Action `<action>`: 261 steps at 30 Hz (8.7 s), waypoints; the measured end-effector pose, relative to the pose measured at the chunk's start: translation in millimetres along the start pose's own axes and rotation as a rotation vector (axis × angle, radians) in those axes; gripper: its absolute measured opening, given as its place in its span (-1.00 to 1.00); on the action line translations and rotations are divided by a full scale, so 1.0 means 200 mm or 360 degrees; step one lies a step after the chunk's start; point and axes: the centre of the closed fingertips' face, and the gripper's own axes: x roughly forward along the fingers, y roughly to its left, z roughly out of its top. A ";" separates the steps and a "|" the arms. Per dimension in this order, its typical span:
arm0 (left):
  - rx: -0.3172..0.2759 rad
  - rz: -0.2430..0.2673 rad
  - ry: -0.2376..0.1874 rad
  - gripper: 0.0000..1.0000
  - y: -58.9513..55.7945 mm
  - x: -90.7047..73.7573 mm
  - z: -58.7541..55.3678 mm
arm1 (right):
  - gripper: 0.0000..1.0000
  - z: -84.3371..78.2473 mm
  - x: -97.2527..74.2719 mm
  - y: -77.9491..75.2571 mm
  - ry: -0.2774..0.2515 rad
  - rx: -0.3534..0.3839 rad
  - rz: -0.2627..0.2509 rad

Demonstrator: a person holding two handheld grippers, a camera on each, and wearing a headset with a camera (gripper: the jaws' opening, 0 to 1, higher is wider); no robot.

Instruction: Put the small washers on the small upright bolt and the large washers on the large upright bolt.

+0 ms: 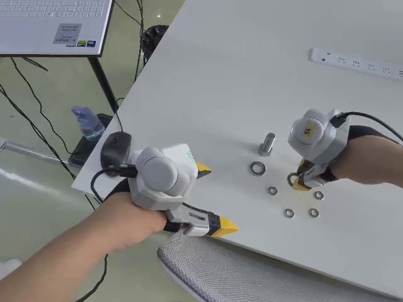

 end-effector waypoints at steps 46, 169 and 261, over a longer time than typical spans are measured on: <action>-0.0031 0.0018 -0.0062 0.59 0.05 -0.01 0.03 | -0.59 0.27 -0.25 -0.21 -0.0080 0.0042 -0.0059; 0.0032 0.0067 -0.0034 0.77 0.15 -0.01 0.02 | -0.55 0.38 0.16 -0.32 0.0030 0.0070 -0.0076; 0.0072 0.0067 -0.0049 0.69 0.08 -0.10 0.07 | -0.33 0.46 -0.15 -0.05 -0.0155 0.0021 -0.0025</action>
